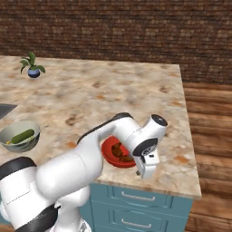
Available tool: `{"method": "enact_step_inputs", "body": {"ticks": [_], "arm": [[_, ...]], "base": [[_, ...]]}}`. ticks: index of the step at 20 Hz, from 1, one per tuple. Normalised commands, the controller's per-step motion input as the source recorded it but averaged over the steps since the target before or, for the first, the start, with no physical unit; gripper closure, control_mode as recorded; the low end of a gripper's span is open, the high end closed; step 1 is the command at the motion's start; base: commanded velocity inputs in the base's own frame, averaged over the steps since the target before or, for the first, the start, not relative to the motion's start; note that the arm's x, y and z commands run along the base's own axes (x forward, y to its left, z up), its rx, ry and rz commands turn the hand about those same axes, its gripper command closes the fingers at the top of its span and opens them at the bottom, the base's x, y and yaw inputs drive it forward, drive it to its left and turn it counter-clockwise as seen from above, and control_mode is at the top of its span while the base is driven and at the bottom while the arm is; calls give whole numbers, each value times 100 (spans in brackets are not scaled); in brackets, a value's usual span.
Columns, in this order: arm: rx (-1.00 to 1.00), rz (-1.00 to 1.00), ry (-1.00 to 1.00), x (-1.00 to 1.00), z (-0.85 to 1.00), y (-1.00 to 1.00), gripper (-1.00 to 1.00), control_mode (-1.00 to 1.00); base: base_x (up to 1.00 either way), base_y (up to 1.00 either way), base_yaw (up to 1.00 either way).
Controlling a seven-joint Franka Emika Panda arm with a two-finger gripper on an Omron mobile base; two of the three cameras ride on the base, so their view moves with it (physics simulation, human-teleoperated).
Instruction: Place the bowl with the lemon wedge and cucumber on the top shelf of the fridge. Place the bowl with the chicken drumsticks on the second highest shelf of the fridge.
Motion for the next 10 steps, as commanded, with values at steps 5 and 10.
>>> {"method": "enact_step_inputs", "body": {"ticks": [5,10], "arm": [[0,-7,0,61,-54,-2,-100,-100],[0,-2,0,59,-43,0,-100,-100]], "base": [[0,0,0],[0,0,0]]}}
